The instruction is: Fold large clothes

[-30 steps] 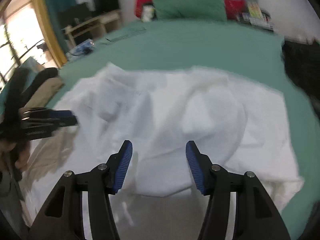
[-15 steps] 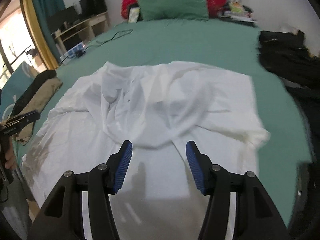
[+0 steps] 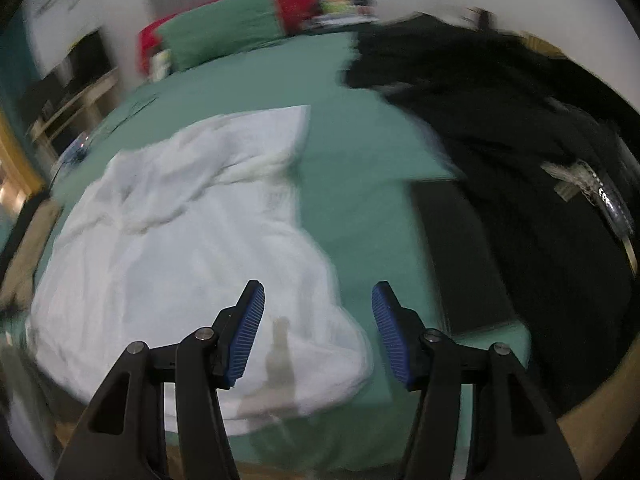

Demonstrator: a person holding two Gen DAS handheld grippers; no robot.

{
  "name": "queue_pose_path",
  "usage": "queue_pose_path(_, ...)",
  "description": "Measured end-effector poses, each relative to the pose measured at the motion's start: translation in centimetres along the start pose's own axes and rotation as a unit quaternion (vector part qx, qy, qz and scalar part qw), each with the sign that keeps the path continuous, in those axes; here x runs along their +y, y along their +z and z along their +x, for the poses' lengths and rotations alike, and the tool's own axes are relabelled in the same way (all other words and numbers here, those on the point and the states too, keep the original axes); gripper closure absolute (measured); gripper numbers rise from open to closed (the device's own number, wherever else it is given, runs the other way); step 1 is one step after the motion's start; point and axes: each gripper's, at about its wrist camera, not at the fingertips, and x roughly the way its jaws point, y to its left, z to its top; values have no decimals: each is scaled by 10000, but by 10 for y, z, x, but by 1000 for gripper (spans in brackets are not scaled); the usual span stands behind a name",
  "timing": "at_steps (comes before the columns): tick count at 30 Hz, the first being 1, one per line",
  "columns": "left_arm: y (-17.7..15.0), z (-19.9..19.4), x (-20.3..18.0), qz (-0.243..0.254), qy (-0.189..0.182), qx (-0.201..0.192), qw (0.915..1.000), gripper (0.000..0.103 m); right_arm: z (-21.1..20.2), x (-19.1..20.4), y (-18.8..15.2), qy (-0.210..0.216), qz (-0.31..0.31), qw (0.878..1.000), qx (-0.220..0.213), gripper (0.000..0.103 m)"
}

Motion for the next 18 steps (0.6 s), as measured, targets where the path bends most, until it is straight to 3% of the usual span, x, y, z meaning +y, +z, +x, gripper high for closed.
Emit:
queue_pose_path(5,-8,16,5,-89,80,229,9997,47,-3,-37,-5,225,762,9968,6,46)
queue_pose_path(8,-17,33,-3,16,-1,619,9981,47,8,-35,-9,448,697,9961,304,46)
queue_pose_path(15,-24,37,-21,512,481,550,9960,47,35,-15,-26,565,363,9930,973,47)
queue_pose_path(18,-24,39,-26,663,581,572,9945,47,39,-5,-32,380,122,9943,987,50)
